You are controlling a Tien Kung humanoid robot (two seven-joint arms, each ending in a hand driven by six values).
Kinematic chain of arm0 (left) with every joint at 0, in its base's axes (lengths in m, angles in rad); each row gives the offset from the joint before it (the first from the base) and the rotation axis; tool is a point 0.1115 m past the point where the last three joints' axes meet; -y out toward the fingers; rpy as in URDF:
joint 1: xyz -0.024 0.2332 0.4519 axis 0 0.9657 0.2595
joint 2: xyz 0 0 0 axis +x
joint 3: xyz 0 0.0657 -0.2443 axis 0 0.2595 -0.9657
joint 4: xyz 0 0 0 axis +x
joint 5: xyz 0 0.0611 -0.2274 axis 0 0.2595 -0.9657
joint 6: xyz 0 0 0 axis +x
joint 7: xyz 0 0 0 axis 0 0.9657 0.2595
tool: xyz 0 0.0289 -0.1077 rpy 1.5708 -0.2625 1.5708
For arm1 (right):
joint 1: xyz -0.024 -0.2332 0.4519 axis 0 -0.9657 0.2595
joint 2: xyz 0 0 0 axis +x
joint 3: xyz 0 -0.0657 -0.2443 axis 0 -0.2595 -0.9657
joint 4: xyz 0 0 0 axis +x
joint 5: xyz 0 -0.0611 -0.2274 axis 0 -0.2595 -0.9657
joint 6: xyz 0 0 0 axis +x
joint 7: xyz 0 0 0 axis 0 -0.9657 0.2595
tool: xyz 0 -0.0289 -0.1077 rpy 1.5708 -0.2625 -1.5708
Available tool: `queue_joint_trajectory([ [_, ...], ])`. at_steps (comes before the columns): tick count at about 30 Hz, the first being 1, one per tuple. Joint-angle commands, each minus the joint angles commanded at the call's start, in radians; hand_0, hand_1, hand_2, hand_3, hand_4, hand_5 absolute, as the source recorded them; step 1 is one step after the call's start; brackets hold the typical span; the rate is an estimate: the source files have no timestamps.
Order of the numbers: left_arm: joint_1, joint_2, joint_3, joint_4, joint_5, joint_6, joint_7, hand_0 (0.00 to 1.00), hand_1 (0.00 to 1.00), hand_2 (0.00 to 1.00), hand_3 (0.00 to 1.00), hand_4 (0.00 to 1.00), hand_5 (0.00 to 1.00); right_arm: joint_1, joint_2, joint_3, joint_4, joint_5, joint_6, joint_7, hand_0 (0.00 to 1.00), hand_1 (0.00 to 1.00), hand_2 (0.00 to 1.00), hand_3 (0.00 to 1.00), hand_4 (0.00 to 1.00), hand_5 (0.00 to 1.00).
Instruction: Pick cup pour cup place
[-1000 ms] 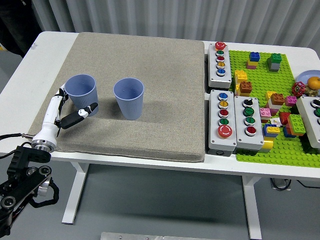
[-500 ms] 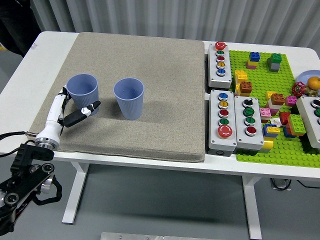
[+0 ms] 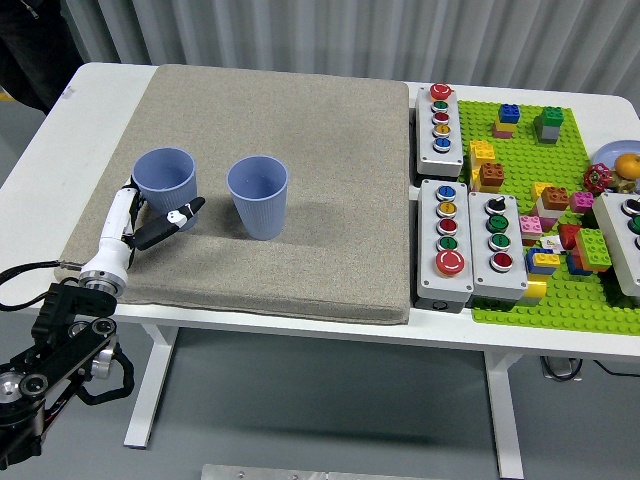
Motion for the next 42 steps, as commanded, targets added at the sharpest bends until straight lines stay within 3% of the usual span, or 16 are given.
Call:
queue_joint_trajectory([
  [4,-0.006,-0.005,0.008,0.002,-0.027,0.006,-0.011,0.858,0.886,0.998,0.998,0.976,0.396,-0.001,0.000,0.000,0.000,-0.001,0.001,-0.001,0.700,0.628,0.560,0.563,0.002,0.019],
  [5,-0.008,-0.006,0.009,0.002,-0.029,0.008,-0.013,0.832,0.853,0.998,0.941,0.981,0.404,-0.002,0.000,0.000,0.000,-0.003,0.002,-0.001,0.700,0.628,0.560,0.563,0.002,0.018],
  [11,-0.011,-0.008,0.009,0.005,-0.035,0.011,-0.015,0.832,0.853,0.998,0.941,0.981,0.404,-0.003,0.000,0.003,0.000,-0.008,0.004,-0.003,0.700,0.628,0.560,0.563,0.002,0.018],
  [12,-0.011,-0.009,0.009,0.006,-0.035,0.011,-0.015,0.829,0.845,0.998,0.875,0.980,0.406,-0.003,0.001,0.004,0.000,-0.009,0.004,-0.003,0.700,0.627,0.560,0.563,0.002,0.017],
  [16,-0.016,-0.010,0.014,0.016,-0.053,0.010,-0.020,0.829,0.845,0.998,0.875,0.980,0.406,-0.003,0.001,0.003,0.000,-0.008,0.005,-0.003,0.700,0.627,0.560,0.563,0.002,0.017],
  [17,-0.017,-0.011,0.016,0.020,-0.066,0.012,-0.024,0.770,0.807,0.998,0.861,0.972,0.404,-0.003,0.001,0.003,0.000,-0.008,0.005,-0.003,0.700,0.627,0.560,0.563,0.002,0.016],
  [23,-0.020,-0.017,0.022,0.024,-0.123,0.015,-0.040,0.770,0.807,0.998,0.861,0.972,0.404,-0.003,0.001,0.006,0.000,-0.012,0.007,-0.004,0.700,0.627,0.560,0.563,0.002,0.016],
  [24,-0.020,-0.017,0.022,0.024,-0.124,0.015,-0.040,0.705,0.761,0.997,0.845,0.850,0.217,-0.003,0.001,0.006,0.000,-0.012,0.007,-0.004,0.700,0.628,0.560,0.563,0.002,0.016],
  [41,-0.027,-0.024,0.026,0.022,-0.144,0.042,-0.059,0.636,0.700,0.978,0.812,0.831,0.197,0.002,0.000,0.007,0.000,-0.011,0.008,-0.005,0.700,0.628,0.559,0.562,0.002,0.015],
  [42,-0.027,-0.025,0.027,0.022,-0.147,0.044,-0.061,0.591,0.665,0.949,0.777,0.817,0.177,0.002,0.000,0.007,0.000,-0.012,0.008,-0.006,0.700,0.628,0.559,0.562,0.002,0.019],
])
